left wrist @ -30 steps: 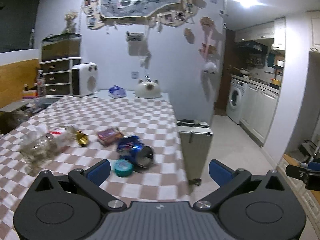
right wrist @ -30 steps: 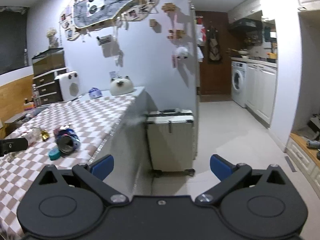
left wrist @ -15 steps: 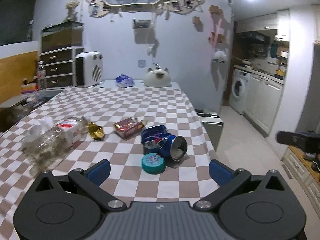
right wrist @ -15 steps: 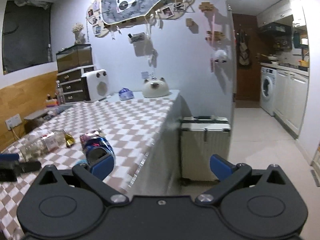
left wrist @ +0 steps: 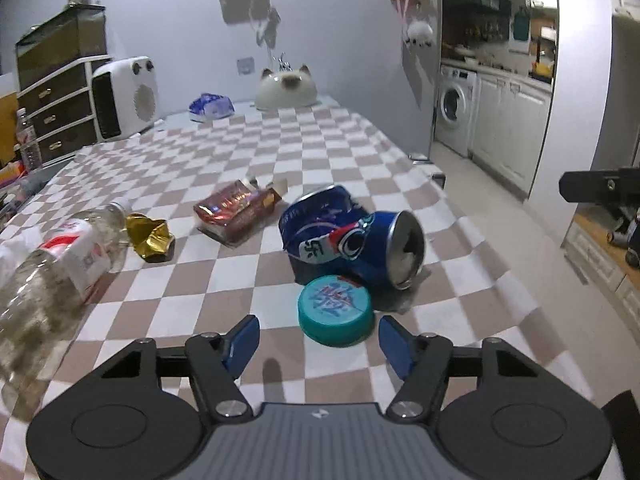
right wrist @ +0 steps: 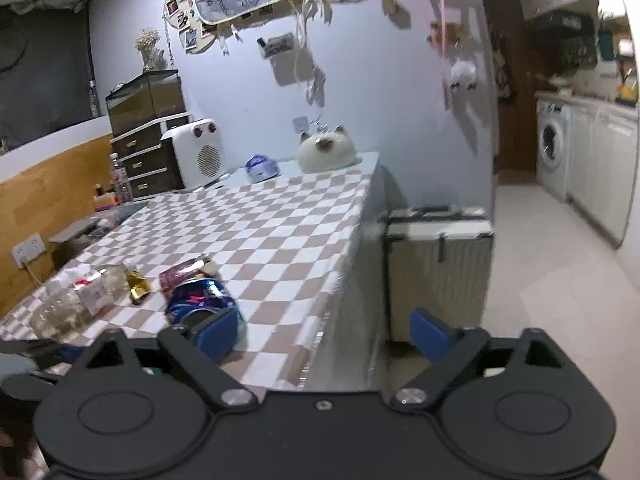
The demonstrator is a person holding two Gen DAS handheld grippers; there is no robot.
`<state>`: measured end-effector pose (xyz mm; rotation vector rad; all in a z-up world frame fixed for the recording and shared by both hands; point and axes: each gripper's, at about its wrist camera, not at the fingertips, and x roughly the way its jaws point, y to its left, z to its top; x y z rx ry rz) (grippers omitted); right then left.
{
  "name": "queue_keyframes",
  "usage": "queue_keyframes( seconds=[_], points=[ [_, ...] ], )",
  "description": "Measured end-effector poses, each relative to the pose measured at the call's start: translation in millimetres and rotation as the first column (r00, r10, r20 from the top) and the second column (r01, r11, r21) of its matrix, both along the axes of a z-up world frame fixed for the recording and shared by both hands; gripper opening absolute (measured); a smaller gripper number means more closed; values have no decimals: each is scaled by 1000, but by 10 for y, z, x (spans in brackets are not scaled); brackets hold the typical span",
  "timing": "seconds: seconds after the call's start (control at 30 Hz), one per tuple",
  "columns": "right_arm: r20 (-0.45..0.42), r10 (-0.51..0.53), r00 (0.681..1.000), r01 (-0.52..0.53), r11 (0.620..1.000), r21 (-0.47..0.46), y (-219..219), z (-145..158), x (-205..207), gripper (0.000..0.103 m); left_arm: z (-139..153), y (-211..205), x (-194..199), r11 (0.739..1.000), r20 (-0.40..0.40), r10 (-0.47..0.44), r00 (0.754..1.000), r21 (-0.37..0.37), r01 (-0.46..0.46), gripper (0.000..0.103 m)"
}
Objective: Collect trash
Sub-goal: 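Grasp the teal bottle cap with the left gripper, then grasp the crushed blue Pepsi can with the right gripper while the left holds the cap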
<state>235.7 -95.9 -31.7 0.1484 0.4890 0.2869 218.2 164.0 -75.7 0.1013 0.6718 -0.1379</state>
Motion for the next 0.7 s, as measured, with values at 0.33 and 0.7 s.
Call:
queue_keyframes(
  seconds=[0.33, 0.7],
  points=[
    [-60, 81, 995, -85, 993, -82, 443, -180, 389, 61, -143, -69, 226, 997, 24, -72, 997, -36, 73, 52],
    [-83, 68, 994, -78, 989, -126, 785, -322, 803, 47, -175, 271, 179, 986, 51, 46, 998, -159, -38, 50]
  ],
)
